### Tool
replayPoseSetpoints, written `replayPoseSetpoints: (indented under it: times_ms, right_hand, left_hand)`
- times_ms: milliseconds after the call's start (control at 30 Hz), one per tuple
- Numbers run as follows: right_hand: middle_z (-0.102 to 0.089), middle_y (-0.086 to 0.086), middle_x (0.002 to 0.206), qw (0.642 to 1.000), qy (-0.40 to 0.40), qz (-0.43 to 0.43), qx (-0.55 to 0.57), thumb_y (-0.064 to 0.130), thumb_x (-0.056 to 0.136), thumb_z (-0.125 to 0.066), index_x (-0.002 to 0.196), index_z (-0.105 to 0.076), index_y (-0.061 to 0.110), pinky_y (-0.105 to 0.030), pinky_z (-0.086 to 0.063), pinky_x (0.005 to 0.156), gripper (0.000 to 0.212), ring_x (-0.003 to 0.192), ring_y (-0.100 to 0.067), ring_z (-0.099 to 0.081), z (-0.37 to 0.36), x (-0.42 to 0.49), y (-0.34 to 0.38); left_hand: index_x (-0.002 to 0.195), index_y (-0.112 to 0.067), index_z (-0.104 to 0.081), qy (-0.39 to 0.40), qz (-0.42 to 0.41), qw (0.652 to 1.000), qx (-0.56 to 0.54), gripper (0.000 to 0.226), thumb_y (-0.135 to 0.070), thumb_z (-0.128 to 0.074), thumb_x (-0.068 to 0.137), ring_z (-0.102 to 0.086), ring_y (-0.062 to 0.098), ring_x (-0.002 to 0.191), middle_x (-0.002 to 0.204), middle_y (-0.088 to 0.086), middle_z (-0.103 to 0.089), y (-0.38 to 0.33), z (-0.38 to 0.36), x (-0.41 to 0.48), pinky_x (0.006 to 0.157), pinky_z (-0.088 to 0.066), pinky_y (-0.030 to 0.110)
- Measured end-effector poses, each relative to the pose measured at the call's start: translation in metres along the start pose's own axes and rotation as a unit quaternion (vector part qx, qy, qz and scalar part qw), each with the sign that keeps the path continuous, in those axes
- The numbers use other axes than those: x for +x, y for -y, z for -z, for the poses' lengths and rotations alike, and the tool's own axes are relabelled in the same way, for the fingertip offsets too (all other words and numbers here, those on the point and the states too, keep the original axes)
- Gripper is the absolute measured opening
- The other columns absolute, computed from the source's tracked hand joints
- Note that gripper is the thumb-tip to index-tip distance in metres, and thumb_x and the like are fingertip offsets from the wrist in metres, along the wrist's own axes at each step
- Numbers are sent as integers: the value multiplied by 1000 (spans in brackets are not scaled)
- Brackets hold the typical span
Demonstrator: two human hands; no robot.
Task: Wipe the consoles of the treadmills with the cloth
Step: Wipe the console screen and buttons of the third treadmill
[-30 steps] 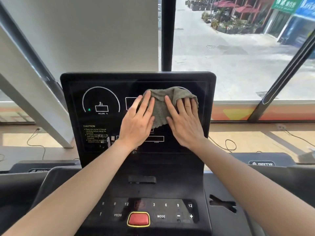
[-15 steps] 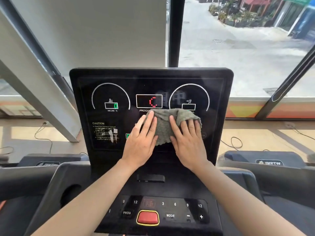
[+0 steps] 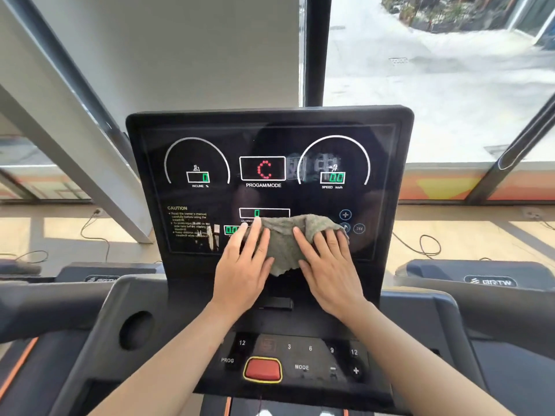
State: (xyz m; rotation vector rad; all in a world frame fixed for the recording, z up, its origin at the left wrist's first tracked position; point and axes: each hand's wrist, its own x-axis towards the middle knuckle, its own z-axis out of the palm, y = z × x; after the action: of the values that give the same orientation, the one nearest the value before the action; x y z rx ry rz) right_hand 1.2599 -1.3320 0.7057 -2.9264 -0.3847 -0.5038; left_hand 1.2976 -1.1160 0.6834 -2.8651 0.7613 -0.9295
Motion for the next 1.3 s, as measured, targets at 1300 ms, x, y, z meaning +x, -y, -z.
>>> replayPoseSetpoints:
  times_ms: [1300]
  right_hand:
    - [-46, -4, 142, 991, 49, 80, -98, 32, 100, -46, 159, -20, 24, -52, -13, 122, 65, 132, -33, -38, -27, 19, 66]
  left_hand:
    - [96, -18, -78, -120, 32, 989, -79, 13, -25, -67, 95, -59, 25, 78, 96, 1, -69, 86, -9, -45, 68, -40, 39]
